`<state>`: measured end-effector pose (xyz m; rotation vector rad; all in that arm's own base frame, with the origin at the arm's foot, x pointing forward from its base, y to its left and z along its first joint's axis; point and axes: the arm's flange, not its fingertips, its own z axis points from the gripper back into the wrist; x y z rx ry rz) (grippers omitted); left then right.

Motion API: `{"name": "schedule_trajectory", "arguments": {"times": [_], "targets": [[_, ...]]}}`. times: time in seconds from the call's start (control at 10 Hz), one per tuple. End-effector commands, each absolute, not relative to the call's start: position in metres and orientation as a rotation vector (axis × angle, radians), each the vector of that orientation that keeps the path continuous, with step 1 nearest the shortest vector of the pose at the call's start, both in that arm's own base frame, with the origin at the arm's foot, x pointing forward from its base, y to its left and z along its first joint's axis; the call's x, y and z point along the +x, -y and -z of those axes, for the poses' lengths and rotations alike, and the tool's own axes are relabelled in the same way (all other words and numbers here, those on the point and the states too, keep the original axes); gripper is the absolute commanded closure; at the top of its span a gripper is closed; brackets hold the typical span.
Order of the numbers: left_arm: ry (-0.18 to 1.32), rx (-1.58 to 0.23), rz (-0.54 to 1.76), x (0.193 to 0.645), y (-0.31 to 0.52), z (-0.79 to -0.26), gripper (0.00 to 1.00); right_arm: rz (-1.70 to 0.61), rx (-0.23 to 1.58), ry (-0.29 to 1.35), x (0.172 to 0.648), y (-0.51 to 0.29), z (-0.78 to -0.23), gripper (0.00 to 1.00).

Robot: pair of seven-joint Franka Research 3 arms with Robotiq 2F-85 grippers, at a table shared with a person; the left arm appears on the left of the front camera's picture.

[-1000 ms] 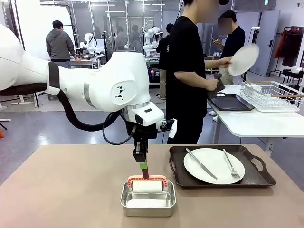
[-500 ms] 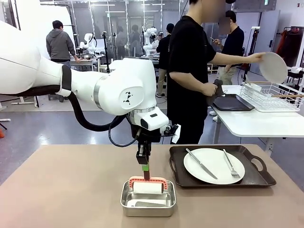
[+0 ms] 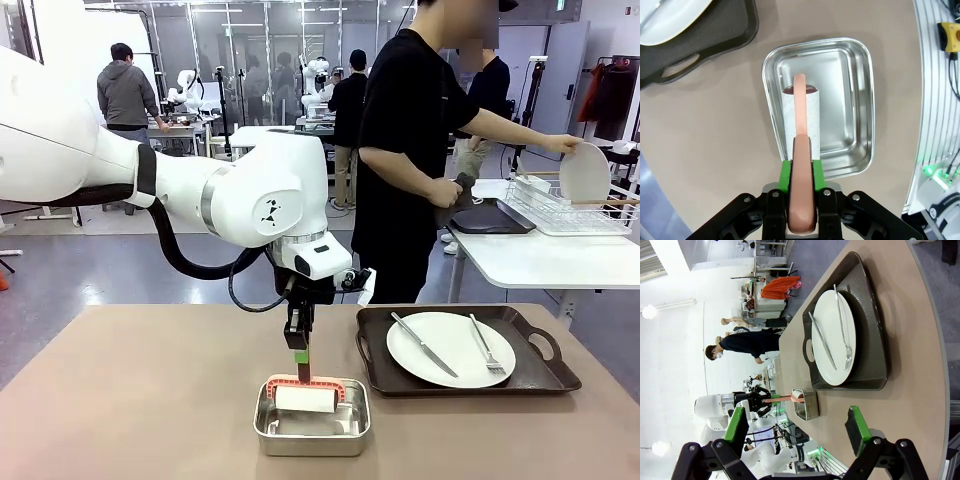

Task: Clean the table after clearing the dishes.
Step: Place the Lint Roller back on top of the Airtight Container.

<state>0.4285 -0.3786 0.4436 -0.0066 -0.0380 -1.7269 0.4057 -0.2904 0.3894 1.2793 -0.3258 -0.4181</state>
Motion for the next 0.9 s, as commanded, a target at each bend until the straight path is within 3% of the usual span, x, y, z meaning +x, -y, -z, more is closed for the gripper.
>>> {"name": "schedule_trajectory", "arguments": {"times": [0.0, 0.8], "targets": [[0.027, 0.0, 1.721, 0.432, 0.381, -0.442, 0.79, 0.417, 1.28, 0.331, 0.404, 0.29, -0.392, 0.0], [0.043, 0.02, 1.668, 0.437, 0.387, -0.407, 0.79, 0.417, 1.28, 0.331, 0.404, 0.29, -0.392, 0.0]]}}
